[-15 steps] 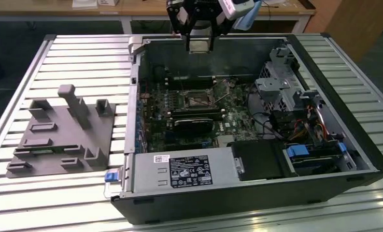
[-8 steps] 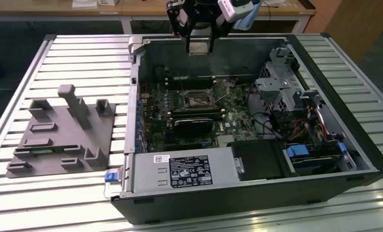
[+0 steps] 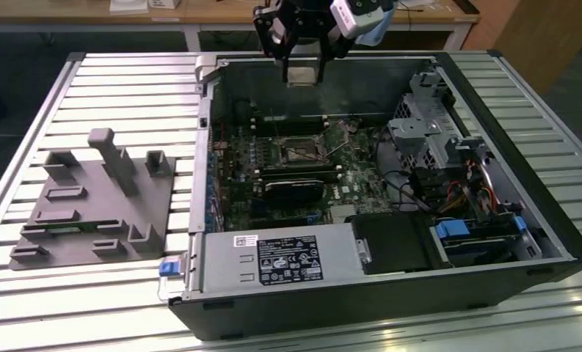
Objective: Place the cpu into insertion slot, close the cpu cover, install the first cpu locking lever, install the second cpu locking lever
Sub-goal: 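Place the cpu into insertion slot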
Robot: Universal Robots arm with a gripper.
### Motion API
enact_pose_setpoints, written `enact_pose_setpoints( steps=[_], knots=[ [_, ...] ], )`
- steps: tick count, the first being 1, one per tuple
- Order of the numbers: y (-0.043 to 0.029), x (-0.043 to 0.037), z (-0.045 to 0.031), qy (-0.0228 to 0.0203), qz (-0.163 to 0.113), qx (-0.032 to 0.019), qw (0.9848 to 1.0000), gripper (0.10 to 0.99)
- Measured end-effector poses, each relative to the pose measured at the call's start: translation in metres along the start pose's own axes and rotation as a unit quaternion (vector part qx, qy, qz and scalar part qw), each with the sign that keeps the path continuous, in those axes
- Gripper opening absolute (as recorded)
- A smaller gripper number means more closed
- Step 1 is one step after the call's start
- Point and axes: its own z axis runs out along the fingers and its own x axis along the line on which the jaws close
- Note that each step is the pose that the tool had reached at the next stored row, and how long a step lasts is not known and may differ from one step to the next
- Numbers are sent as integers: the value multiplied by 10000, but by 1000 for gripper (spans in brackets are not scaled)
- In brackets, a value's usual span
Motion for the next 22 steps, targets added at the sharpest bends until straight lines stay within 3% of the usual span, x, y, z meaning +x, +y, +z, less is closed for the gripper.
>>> enact_pose_setpoints(
  steps=[14,22],
  knots=[
    [-8,-2,85,-1,1,26,10000,541],
    [-16,-3,172,-1,1,32,10000,541]
  ],
)
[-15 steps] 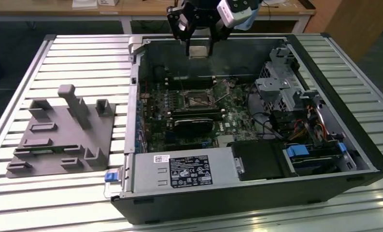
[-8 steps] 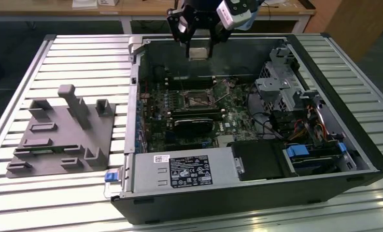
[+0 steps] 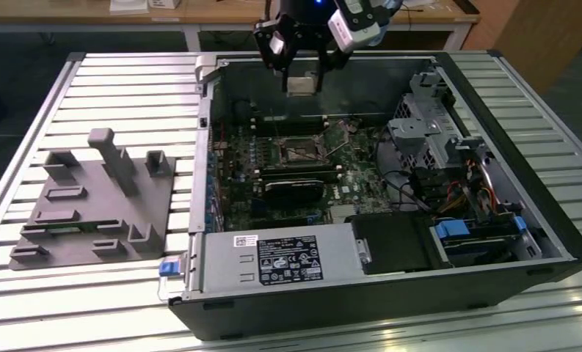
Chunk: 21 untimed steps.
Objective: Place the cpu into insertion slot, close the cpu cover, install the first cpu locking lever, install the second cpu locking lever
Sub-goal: 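Place the cpu into insertion slot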
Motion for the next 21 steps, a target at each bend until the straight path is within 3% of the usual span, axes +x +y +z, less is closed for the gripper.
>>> enact_pose_setpoints(
  steps=[21],
  knots=[
    [-26,-6,309,0,0,0,10000,541]
  ],
)
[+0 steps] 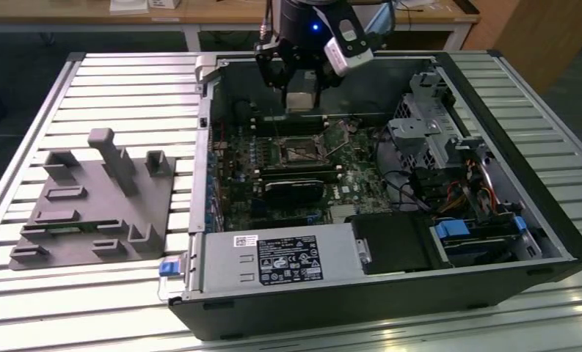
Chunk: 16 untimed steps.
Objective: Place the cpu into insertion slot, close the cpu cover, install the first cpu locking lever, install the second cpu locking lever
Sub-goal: 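Place the cpu into insertion slot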
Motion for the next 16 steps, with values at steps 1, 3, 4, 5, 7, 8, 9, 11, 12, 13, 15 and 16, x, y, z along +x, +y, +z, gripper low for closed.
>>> enact_pose_setpoints(
  steps=[1,3,4,5,7,8,9,11,12,13,15,16],
  knots=[
    [-2,0,18,0,0,0,10000,541],
    [-5,-1,55,0,0,0,10000,541],
    [-6,-1,72,0,0,0,10000,541],
    [-7,-2,89,0,0,0,10000,541],
    [-10,-2,119,0,0,0,10000,541],
    [-11,-3,133,0,0,-1,10000,541],
    [-12,-3,146,0,0,0,10000,541],
    [-14,-3,171,0,0,0,10000,541],
    [-15,-3,183,0,0,0,10000,541],
    [-16,-4,195,0,0,0,10000,541],
    [-18,-4,222,0,0,-1,10000,541],
    [-20,-5,235,0,0,0,10000,541]
  ],
)
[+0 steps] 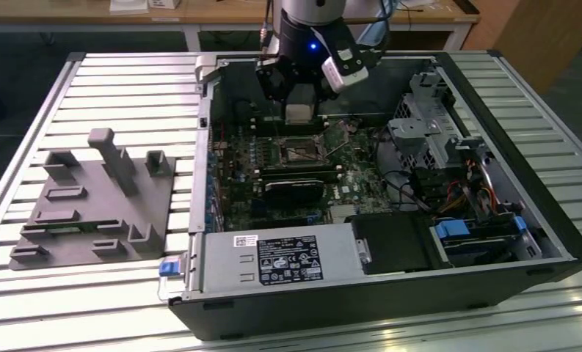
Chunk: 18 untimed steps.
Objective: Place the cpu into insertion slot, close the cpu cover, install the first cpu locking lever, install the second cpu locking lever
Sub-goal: 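Place the cpu into insertion slot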
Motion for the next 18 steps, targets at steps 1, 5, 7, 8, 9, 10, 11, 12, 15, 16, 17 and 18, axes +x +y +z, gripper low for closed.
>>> enact_pose_setpoints(
  steps=[1,5,7,8,9,10,11,12,15,16,17,18],
  knots=[
    [-1,0,16,0,0,0,10000,541],
    [-6,-1,78,0,0,0,10000,541],
    [-9,-2,108,0,0,0,10000,541],
    [-10,-2,124,0,0,0,10000,541],
    [-12,-3,140,0,0,0,10000,541],
    [-13,-3,157,0,0,1,10000,541],
    [-14,-3,172,0,0,1,10000,541],
    [-16,-4,188,0,0,0,10000,541],
    [-18,-8,224,0,1,0,10000,541],
    [-18,-15,234,0,0,0,10000,541],
    [-18,-23,243,0,0,0,10000,541],
    [-18,-36,252,0,0,1,10000,541]
  ],
)
